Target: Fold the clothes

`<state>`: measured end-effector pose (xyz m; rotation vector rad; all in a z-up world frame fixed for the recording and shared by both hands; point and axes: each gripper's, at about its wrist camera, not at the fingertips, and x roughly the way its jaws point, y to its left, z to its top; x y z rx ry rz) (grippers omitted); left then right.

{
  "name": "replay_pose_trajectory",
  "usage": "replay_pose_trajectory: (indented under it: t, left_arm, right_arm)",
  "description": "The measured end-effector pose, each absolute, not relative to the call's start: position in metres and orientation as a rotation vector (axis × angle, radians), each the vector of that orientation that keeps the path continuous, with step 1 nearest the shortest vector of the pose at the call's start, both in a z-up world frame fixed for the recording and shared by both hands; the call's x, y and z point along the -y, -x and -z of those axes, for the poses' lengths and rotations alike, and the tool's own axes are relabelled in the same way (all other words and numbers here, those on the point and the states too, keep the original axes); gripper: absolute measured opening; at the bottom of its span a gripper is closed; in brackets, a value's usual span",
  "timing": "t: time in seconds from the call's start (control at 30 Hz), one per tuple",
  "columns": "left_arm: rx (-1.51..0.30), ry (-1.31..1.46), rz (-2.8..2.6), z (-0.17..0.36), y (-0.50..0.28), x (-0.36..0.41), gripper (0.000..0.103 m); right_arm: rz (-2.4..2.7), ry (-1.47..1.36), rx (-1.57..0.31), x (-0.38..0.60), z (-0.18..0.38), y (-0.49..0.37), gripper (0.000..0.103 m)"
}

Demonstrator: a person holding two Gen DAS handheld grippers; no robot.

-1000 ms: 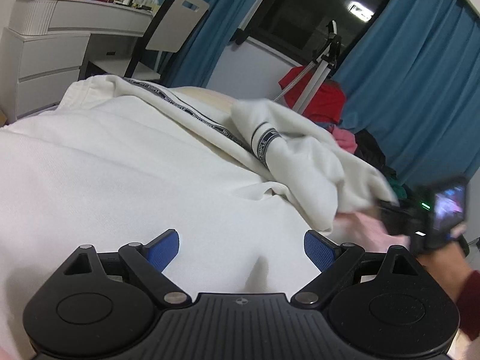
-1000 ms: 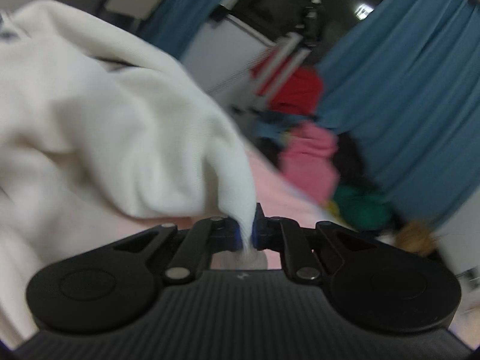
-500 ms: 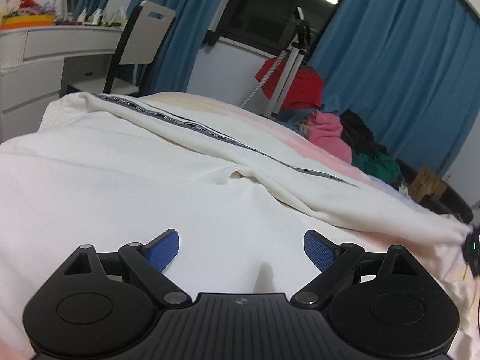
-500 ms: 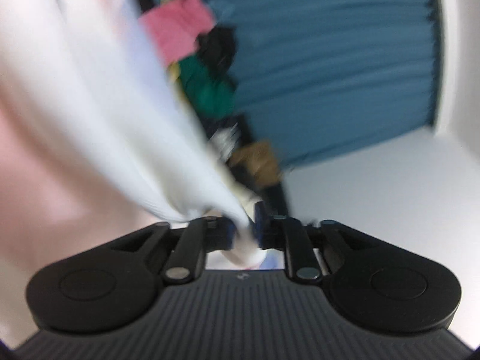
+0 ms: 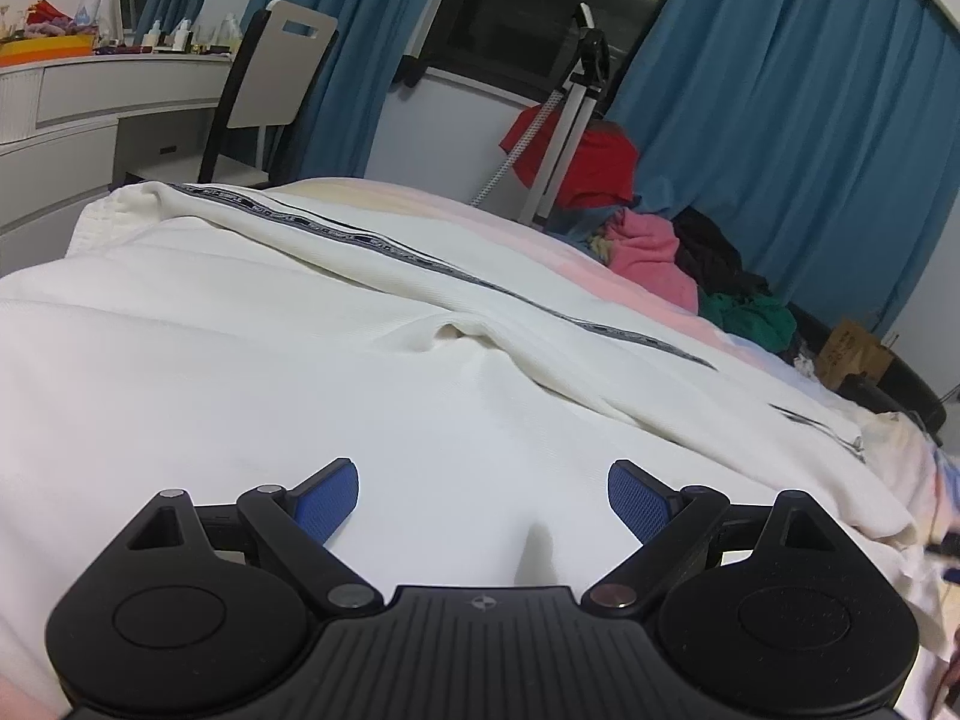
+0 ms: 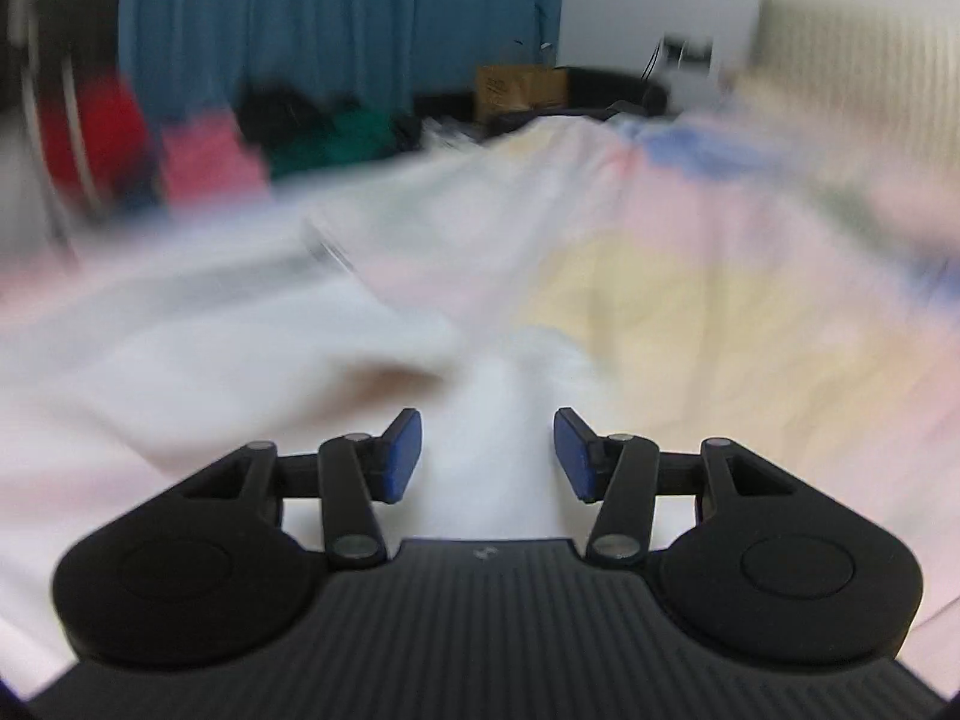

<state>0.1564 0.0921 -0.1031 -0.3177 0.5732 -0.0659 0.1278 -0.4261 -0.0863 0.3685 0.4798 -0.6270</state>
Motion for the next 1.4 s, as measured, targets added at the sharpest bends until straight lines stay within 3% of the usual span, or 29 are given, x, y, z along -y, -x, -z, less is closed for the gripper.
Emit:
replay_pose_trajectory:
  t: [0.03, 0.1, 0.13, 0.27, 0.33, 0.37, 0.4, 0.47, 0.73, 1.13, 1.4]
  left_arm:
    - [-0.57, 0.317, 0.069, 0.103, -0.156, -0.092, 0.092]
    - [-0.579, 0.335, 0.072, 0.105, -0.155, -0.095, 0.092]
    - [-0.586, 0.348, 0.074, 0.106, -0.155, -0.097, 0.092]
    - [-0.596, 0.359, 0.076, 0.111, -0.155, -0.1, 0.092]
    - [-0.595, 0.357, 0.075, 0.112, -0.156, -0.101, 0.092]
    - [-0.596, 0.357, 0.075, 0.113, -0.157, -0.101, 0.092]
    - [-0.596, 0.36, 0.076, 0.113, -0.158, -0.101, 0.092]
    - [-0.594, 0.365, 0.078, 0.113, -0.162, -0.101, 0.092]
    - [-0.578, 0.38, 0.088, 0.11, -0.162, -0.104, 0.092]
    - [-0.528, 0.271, 0.138, 0.086, -0.139, -0.092, 0.092]
    - [-0.47, 0.201, 0.136, 0.068, -0.128, -0.08, 0.092]
  right_arm:
    - [0.552, -0.498, -0.449, 0.432, 0.083, -0.126, 0.054]
    - [0.386, -0.783, -0.414, 0.446, 0.092, -0.128, 0.08]
    - [0.307, -0.916, -0.397, 0.452, 0.097, -0.13, 0.084]
    - [0.367, -1.068, -0.452, 0.456, 0.127, -0.162, 0.082]
    - [0.424, -1.052, -0.409, 0.462, 0.128, -0.173, 0.077]
    - [0.449, -1.047, -0.391, 0.465, 0.128, -0.178, 0.063]
    - [0.473, -1.018, -0.418, 0.466, 0.124, -0.188, 0.038]
    - [0.54, -0.902, -0.489, 0.463, 0.11, -0.209, 0.01]
    - [0.532, -0.599, -0.318, 0.464, 0.016, -0.217, 0.007]
    - [0.648, -0.571, -0.454, 0.504, 0.129, -0.176, 0.007]
    - [0.63, -0.392, -0.464, 0.47, 0.091, -0.166, 0.012]
